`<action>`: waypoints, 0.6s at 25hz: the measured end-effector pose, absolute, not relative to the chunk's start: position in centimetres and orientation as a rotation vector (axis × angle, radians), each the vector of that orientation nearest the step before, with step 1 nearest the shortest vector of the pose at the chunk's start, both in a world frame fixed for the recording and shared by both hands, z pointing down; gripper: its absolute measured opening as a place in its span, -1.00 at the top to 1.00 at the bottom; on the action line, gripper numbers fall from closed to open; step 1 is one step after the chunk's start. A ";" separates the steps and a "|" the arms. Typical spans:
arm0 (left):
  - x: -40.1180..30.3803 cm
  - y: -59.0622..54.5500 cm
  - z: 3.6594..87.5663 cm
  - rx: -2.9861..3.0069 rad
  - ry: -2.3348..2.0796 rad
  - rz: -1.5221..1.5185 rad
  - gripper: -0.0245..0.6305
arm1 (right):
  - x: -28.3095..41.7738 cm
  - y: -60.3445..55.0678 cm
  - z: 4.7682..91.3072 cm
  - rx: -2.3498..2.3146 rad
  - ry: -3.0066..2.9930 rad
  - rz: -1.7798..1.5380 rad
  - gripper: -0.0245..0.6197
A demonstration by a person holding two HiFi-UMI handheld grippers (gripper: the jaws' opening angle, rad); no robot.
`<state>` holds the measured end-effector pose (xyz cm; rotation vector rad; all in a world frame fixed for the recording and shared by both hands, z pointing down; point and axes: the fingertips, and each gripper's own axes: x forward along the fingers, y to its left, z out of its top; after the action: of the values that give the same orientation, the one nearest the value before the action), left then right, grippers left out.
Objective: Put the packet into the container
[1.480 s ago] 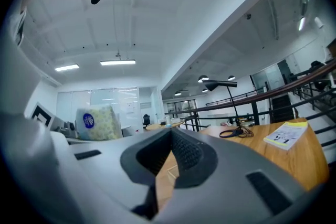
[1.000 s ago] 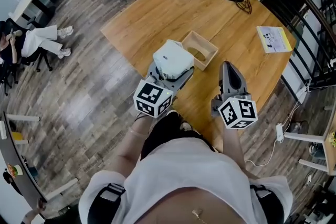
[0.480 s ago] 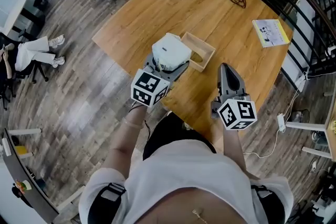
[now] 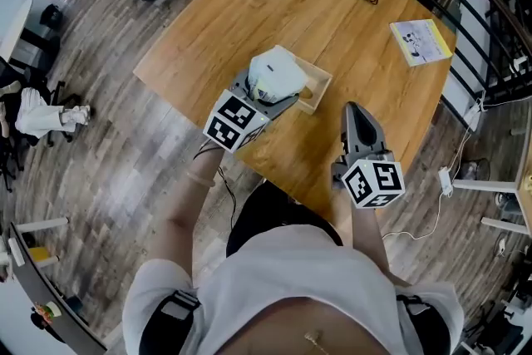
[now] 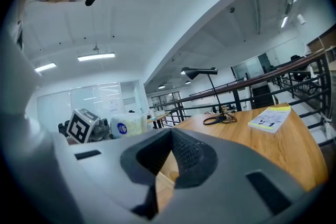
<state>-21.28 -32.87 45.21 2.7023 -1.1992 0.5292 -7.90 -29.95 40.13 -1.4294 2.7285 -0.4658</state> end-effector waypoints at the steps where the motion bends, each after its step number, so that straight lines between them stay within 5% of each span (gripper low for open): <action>1: -21.2 -33.2 45.4 2.713 -1.177 0.548 -0.10 | -7.7 -30.0 40.3 -1.437 2.725 -0.471 0.89; 15: -19.2 -34.6 49.3 2.861 -0.732 1.034 -0.10 | -6.2 -29.5 41.5 -1.513 2.693 -0.519 0.89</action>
<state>-19.21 -34.56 49.32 2.8614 -0.7316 1.0336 -6.21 -29.48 41.50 -1.5132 2.6929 -0.5193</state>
